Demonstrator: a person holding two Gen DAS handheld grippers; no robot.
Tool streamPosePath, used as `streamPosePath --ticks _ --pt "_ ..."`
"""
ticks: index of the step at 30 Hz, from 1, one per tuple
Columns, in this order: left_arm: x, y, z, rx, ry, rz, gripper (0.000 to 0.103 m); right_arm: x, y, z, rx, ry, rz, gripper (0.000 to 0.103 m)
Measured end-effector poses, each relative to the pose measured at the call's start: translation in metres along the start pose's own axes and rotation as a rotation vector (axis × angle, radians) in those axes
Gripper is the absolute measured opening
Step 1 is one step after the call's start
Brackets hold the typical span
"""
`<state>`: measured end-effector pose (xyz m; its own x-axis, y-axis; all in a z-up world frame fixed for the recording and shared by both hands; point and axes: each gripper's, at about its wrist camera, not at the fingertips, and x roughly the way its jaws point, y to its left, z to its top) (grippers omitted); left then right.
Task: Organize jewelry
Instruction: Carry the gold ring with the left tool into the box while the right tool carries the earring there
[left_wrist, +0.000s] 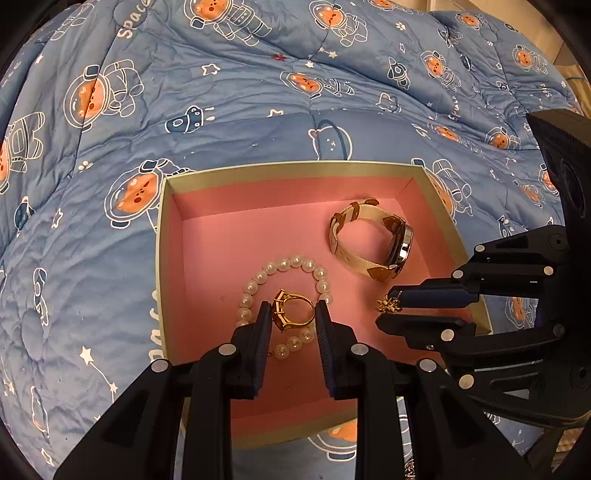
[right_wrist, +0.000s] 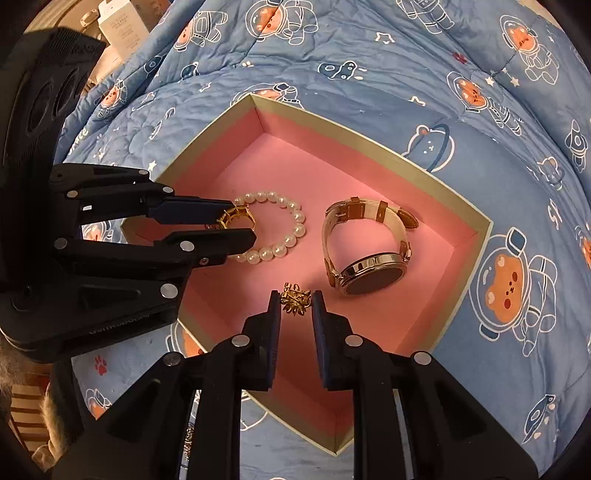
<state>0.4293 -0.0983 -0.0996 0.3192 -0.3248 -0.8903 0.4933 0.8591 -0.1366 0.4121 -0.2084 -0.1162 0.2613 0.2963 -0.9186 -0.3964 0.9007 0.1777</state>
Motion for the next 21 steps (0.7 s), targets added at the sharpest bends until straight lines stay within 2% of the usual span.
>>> streamPosePath --ticks 16,21 --pt "0.0077 -0.0061 0.0015 0.041 0.006 0.024 0.024 0.0083 -0.0029 0.0028 -0.057 0.006 -0.061 0.018" --pt "0.0038 -0.0075 0.0002 0.053 -0.007 0.011 0.030 0.0088 0.0013 0.0008 -0.097 0.003 -0.080 0.021"
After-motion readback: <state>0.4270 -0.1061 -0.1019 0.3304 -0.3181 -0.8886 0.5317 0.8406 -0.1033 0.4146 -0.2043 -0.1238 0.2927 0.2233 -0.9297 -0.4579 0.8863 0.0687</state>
